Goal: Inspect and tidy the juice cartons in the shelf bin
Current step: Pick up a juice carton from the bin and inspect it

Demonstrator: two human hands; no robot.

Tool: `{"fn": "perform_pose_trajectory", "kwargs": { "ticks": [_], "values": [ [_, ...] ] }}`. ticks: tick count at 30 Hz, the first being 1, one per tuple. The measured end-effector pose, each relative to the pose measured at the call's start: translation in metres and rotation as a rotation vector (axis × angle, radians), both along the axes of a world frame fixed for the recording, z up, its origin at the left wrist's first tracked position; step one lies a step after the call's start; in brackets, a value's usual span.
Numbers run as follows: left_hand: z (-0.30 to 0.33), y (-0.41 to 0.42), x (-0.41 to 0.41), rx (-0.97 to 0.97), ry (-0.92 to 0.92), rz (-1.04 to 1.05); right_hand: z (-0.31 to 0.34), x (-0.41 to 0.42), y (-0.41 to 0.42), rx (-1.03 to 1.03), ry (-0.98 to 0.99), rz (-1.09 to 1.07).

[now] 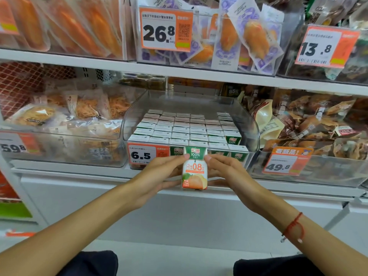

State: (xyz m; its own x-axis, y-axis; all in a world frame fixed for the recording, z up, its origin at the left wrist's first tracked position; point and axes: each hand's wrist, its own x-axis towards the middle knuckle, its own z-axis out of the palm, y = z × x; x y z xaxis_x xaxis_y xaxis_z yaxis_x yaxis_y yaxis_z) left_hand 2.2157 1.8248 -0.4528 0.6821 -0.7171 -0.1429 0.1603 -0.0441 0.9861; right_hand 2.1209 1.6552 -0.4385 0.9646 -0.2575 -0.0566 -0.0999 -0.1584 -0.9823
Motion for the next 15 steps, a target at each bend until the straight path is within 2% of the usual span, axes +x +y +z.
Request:
{"fn": "perform_pose_trajectory", "kwargs": {
  "ticks": [8, 15],
  "values": [
    [0.002, 0.004, -0.002, -0.011, -0.136, -0.088, 0.006, 0.001, -0.007, 0.004, -0.018, -0.078],
    [0.006, 0.003, -0.007, -0.03, -0.114, -0.126, 0.008, -0.004, -0.01, -0.037, -0.037, -0.07]
  ]
}}
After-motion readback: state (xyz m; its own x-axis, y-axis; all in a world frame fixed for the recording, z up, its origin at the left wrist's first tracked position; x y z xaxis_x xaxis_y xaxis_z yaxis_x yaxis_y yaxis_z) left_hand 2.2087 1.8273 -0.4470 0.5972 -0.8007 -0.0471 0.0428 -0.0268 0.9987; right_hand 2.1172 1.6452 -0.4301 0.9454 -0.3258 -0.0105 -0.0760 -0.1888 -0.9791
